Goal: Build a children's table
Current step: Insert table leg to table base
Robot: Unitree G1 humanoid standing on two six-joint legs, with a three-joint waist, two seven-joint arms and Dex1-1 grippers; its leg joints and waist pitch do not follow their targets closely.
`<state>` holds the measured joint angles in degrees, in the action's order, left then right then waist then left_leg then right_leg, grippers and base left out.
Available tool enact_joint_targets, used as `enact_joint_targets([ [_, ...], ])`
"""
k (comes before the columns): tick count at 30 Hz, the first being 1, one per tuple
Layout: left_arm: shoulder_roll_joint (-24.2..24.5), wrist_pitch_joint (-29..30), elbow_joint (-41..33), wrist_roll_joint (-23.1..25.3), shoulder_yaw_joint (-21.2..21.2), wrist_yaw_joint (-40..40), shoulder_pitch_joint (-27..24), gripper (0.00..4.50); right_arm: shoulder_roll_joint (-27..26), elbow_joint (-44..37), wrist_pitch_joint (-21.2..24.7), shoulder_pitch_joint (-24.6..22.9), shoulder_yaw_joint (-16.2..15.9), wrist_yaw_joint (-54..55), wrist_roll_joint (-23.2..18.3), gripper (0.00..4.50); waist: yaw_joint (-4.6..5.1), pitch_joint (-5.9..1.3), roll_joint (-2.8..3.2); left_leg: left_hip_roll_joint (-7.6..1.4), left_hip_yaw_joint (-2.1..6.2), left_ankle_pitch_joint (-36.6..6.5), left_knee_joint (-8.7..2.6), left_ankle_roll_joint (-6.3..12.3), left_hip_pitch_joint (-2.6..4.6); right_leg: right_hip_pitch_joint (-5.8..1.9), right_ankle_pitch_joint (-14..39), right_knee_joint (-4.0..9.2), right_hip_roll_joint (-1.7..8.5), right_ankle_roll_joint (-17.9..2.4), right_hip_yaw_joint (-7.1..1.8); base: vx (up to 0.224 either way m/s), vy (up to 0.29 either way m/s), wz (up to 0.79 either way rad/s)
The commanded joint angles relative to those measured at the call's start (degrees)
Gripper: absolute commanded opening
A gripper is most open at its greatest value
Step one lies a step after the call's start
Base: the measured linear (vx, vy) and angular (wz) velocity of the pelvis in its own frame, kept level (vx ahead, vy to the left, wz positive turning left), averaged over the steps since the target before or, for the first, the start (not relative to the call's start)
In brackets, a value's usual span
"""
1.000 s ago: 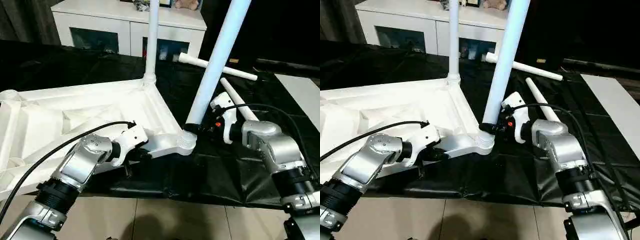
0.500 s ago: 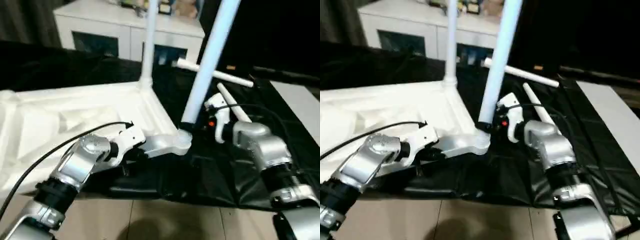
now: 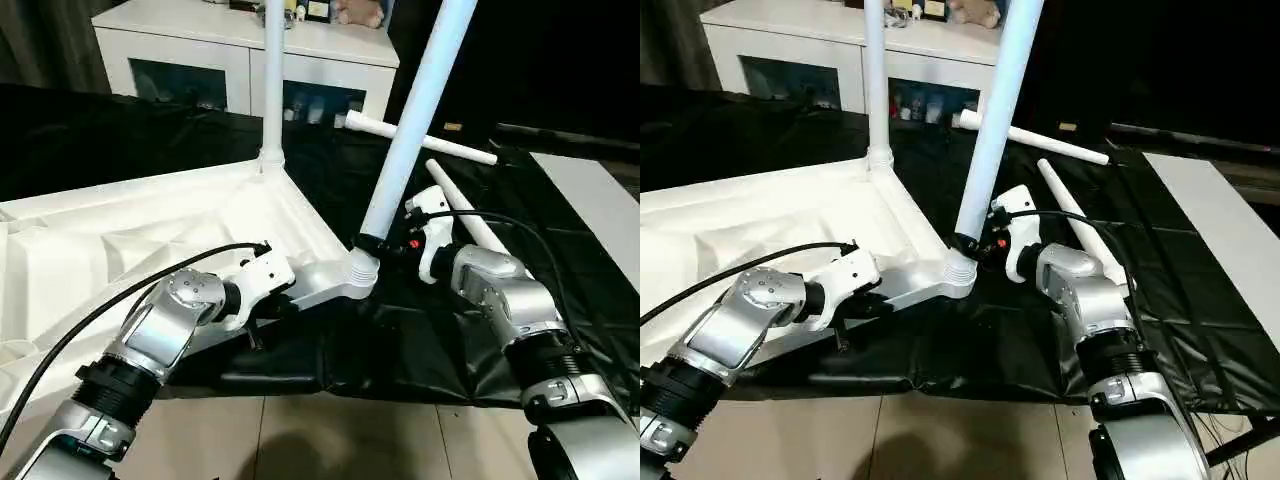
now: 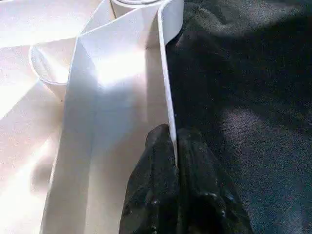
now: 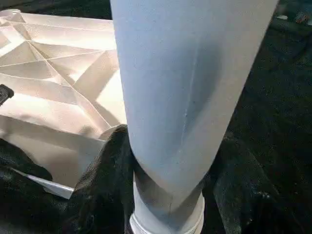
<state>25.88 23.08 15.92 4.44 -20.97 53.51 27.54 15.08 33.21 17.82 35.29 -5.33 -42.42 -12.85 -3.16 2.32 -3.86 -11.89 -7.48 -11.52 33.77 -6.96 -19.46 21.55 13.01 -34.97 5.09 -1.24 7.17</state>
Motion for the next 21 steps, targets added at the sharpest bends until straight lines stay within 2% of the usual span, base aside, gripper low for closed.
enact_joint_targets([
  [1, -0.57, -4.37, -3.60, 0.02, 0.12, 0.02, 2.93, 0.00, 0.70, 6.89, 2.93, -3.27, -1.90, 2.77, 4.16, 1.80, 0.16, -1.71, 1.28, -1.45, 0.27, -25.51, -5.30, -0.48, 0.17, -1.13, 29.16, 6.72, 4.09, -4.58, -3.06, 0.000, 0.000, 0.00],
  [2, -0.82, -3.73, -3.63, -0.55, 0.39, 0.30, 2.89, 0.00, 0.68, 6.81, 2.81, -3.17, -1.77, 2.79, 4.15, 1.80, 0.06, -1.64, 1.20, -1.42, 0.12, -25.31, -5.25, -0.30, 0.41, -0.91, 29.57, 6.79, 4.14, -4.50, -3.21, 0.000, 0.000, 0.00],
  [7, -0.92, -3.57, -3.69, -0.72, 0.49, 0.41, 2.88, 0.00, 0.66, 6.90, 2.58, -3.07, -1.70, 2.69, 4.13, 1.80, 0.11, -1.51, 1.13, -1.35, 0.14, -26.38, -5.29, -0.16, 0.61, -0.74, 32.02, 7.22, 4.13, -3.27, -3.00, 0.000, 0.000, 0.00],
  [8, -0.67, -3.42, -4.03, -0.74, 0.33, 0.88, 2.73, 0.00, 0.69, 6.82, 2.23, -2.99, -1.67, 2.66, 4.17, 1.80, 0.10, -1.49, 0.86, -1.34, 0.12, -26.37, -5.29, -0.07, 0.61, -0.72, 32.34, 7.27, 4.12, -3.11, -2.98, 0.000, 0.000, 0.00],
  [15, -0.43, -3.61, -4.26, -0.67, 0.39, 0.84, 2.53, 0.00, 0.55, 5.90, 1.32, -2.65, -1.02, 1.98, 3.32, 1.80, 0.13, -1.35, 1.09, -1.31, 0.21, -27.79, -5.34, -0.09, 0.83, -0.41, 34.18, 7.69, 4.18, -2.23, -2.80, 0.000, 0.000, 0.00],
  [16, -0.41, -3.59, -4.26, -0.67, 0.36, 0.90, 2.55, 0.00, 0.50, 5.77, 1.56, -2.63, -0.86, 1.72, 3.01, 2.36, 0.14, -1.36, 1.06, -1.30, 0.21, -27.80, -5.34, -0.07, 0.83, -0.43, 34.25, 7.71, 4.17, -2.16, -2.78, 0.000, 0.000, 0.00],
  [19, -0.46, -3.76, -4.16, -0.64, 0.37, 0.85, 2.66, 0.00, 0.44, 5.28, 1.94, -2.66, -0.62, 1.40, 2.51, 2.50, 0.18, -1.39, 1.10, -1.37, 0.29, -27.74, -5.47, -0.12, 0.77, -0.52, 33.89, 7.72, 4.17, -2.21, -2.78, 0.000, 0.000, 0.00],
  [20, -0.48, -3.85, -4.05, -0.60, 0.37, 0.79, 2.73, 0.00, 0.51, 5.25, 1.46, -2.68, -0.89, 1.69, 2.93, 2.63, -0.25, -1.97, 1.20, -1.53, -0.08, -24.79, -5.54, 0.12, 0.84, -0.77, 29.42, 7.45, 4.26, -3.89, -3.22, 0.000, 0.000, 0.00],
  [21, -0.48, -3.85, -4.05, -0.60, 0.37, 0.79, 2.73, 0.00, 0.51, 5.25, 1.46, -2.68, -0.89, 1.69, 2.93, 2.75, -0.39, -2.12, 1.01, -1.62, -0.37, -23.15, -5.62, 0.39, 0.64, -0.85, 26.77, 7.22, 4.30, -4.57, -3.45, 0.000, 0.000, 0.00],
])
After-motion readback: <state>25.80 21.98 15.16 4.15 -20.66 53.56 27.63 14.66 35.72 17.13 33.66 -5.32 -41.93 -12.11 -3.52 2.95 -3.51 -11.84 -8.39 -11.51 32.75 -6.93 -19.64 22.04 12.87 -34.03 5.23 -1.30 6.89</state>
